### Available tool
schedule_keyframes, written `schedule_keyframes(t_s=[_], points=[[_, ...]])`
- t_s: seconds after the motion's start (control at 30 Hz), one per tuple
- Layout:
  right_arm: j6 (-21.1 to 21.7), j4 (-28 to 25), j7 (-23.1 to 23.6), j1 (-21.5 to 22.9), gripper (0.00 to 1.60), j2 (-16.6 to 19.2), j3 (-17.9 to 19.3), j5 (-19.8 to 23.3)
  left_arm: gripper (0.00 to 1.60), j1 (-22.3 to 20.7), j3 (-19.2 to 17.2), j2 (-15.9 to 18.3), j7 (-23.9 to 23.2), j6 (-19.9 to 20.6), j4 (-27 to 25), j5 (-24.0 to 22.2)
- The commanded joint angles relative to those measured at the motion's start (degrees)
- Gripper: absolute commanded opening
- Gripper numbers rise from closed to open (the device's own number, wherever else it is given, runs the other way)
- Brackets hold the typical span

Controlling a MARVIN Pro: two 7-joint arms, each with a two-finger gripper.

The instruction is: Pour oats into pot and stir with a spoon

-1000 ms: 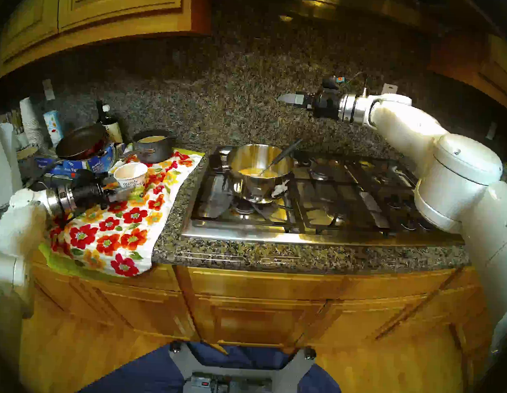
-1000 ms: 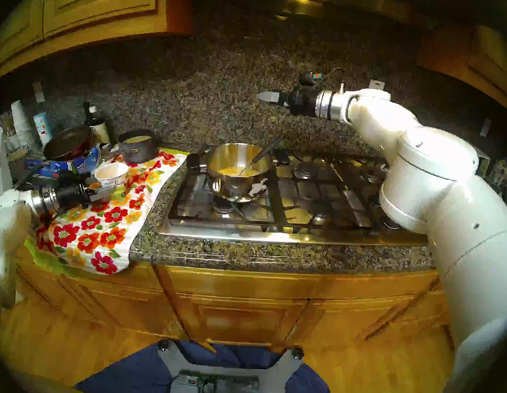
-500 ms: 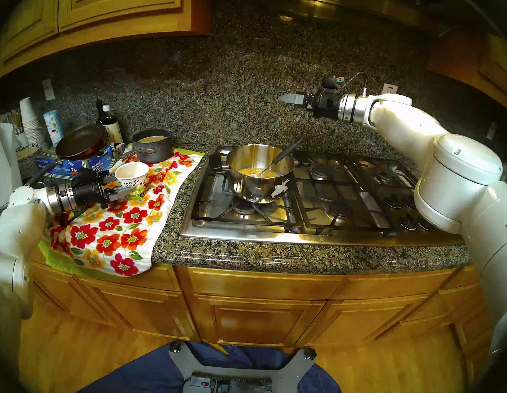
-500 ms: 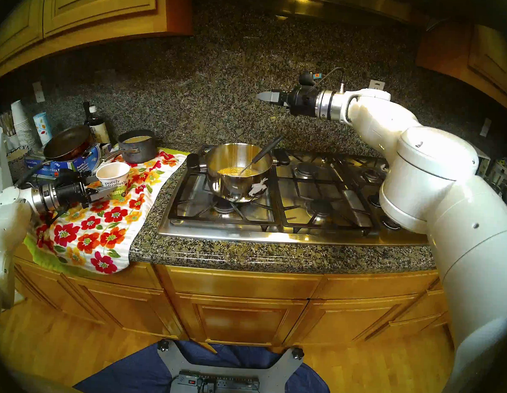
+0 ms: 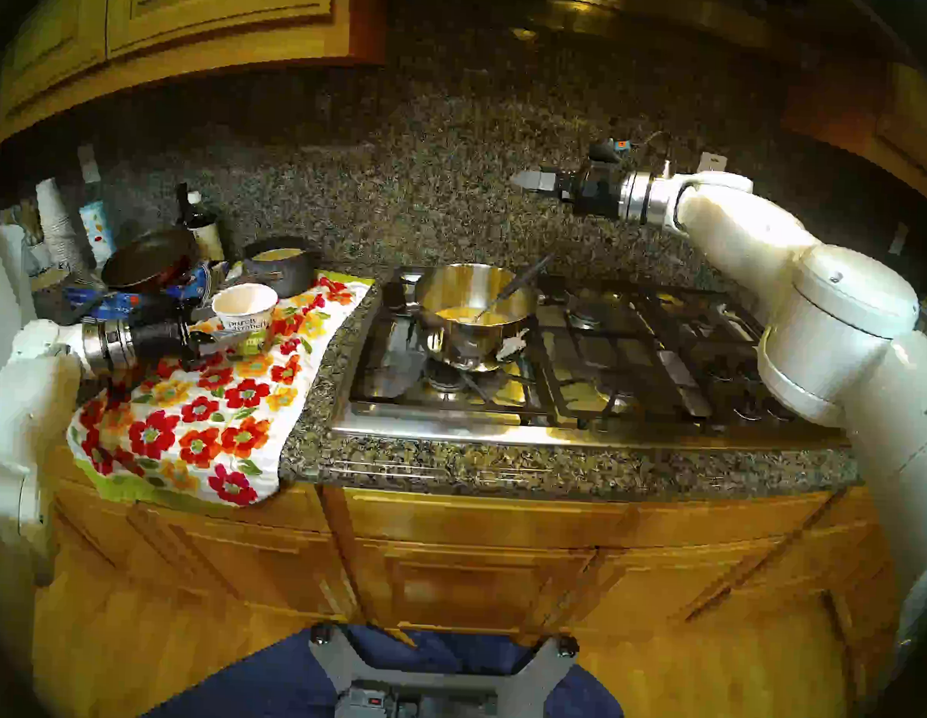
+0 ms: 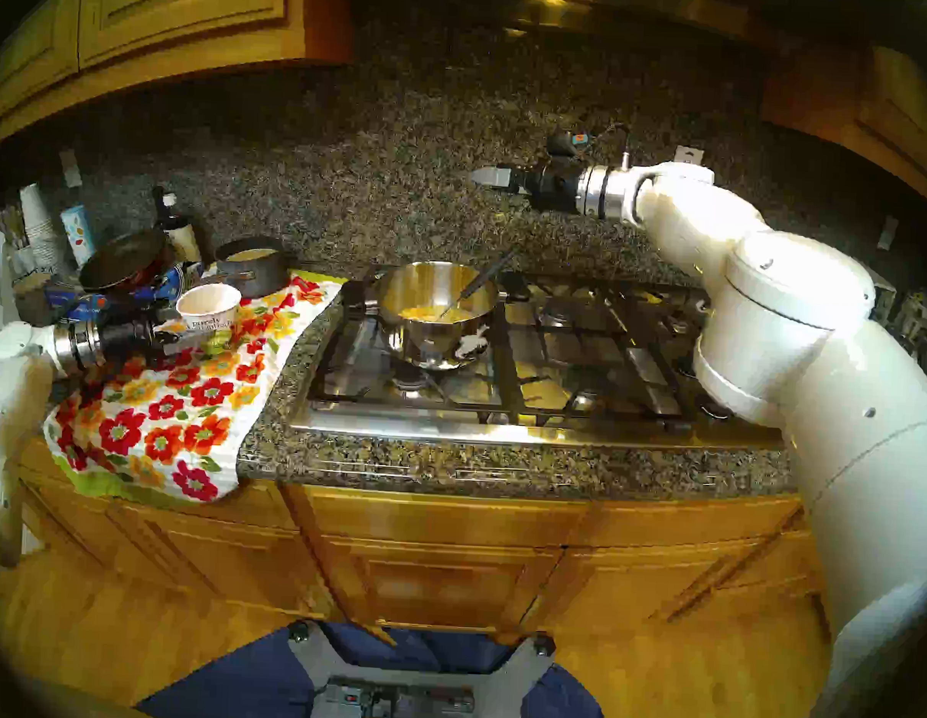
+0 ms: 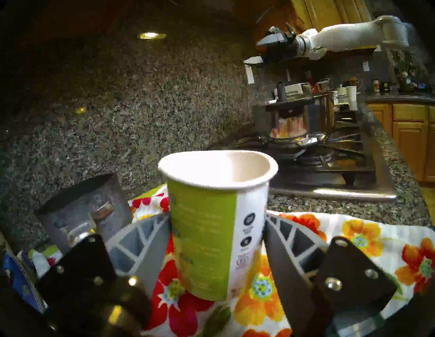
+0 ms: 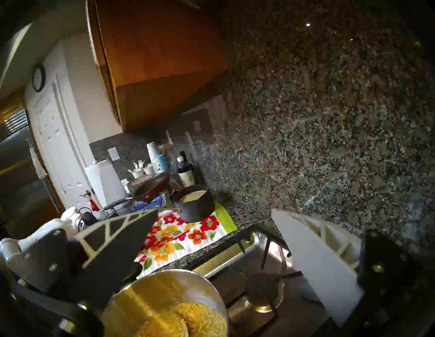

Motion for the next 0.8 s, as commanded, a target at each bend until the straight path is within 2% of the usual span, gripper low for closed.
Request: schedule_keyframes(t_s=[0.0, 0.3, 0.53, 0.77], points=[[0.07, -0.14, 0.0, 2.49, 1.6, 0.08, 0.54, 0.42, 0.78, -0.93, -1.05, 0.76, 0.11, 1.57, -6.23, -1.44], [0.06, -0.14, 0.01, 2.48, 1.6, 0.08, 0.55, 0.4, 0.8, -1.26, -0.11, -0.57, 0.73, 4.09, -13.07, -0.43], [0.07, -0.14, 0.0, 2.49, 1.6, 0.08, 0.56, 0.4, 0.8, -0.91, 0.54, -1.71, 3.68, 7.1, -18.85, 0.86], [0.1, -0.14, 0.0, 2.51, 1.6, 0.08, 0.57, 0.39, 0.8, -1.53, 1.92, -3.14, 7.12, 9.5, -22.32, 2.99]])
